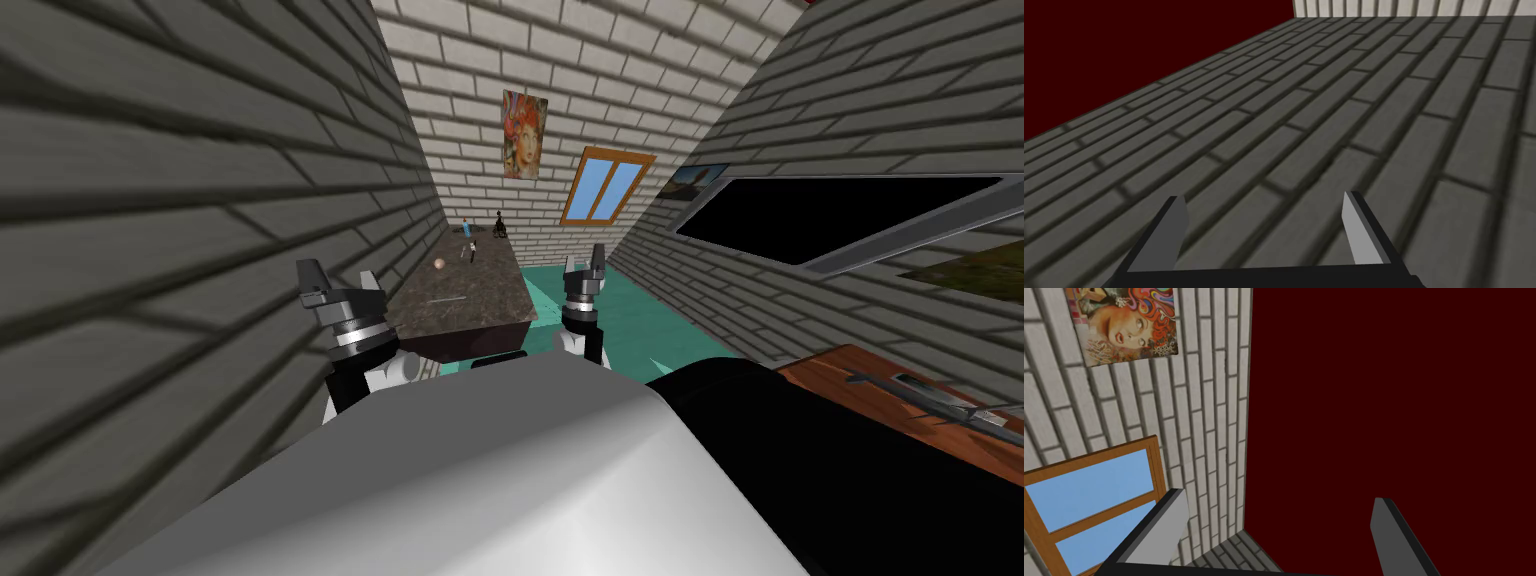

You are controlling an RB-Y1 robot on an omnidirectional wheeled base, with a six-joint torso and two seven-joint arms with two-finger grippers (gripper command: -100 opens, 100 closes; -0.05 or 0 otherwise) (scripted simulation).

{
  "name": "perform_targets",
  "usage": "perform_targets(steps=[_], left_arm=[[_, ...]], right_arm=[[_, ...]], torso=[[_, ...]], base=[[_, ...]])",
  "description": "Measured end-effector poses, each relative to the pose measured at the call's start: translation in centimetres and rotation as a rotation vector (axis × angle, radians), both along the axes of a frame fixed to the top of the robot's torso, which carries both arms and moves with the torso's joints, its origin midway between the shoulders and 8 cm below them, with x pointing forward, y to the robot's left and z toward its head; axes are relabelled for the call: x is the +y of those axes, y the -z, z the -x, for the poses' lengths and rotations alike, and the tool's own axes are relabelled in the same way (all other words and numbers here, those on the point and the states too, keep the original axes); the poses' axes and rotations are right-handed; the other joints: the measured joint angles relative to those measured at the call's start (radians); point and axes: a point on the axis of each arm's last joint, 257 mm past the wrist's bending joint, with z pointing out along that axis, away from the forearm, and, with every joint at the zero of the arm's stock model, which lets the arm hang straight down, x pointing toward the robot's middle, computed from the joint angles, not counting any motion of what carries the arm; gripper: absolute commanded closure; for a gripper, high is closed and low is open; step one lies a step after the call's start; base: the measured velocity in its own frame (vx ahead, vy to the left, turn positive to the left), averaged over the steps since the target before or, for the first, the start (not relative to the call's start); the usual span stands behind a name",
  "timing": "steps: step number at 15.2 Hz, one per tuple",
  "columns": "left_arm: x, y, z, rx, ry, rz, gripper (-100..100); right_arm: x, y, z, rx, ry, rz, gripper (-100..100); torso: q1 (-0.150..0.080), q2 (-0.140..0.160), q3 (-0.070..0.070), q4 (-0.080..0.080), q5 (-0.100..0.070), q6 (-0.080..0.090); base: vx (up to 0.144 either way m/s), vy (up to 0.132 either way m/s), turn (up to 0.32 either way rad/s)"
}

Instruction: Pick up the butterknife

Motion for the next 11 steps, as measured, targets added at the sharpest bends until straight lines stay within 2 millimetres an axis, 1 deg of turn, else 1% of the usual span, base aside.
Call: perform_targets(steps=[7, 11], left_arm=[[-0.3, 2.5, -0.4, 0.093, 0.019, -0.131, -100], [0.1, 5.0, -0.5, 0.168, 0.019, -0.210, -100]], right_arm=[[0.0, 0.0, 0.0, 0.000, 0.000, 0.000, 0], [0.0, 0.0, 0.0, 0.000, 0.000, 0.000, 0]], torso=[[0.002, 0.002, 0.001, 0.000, 0.000, 0.000], [0.002, 0.003, 0.002, 0.001, 0.000, 0.000]], base=[[-0.026, 0.015, -0.149], [-0.033, 0.020, -0.202]])
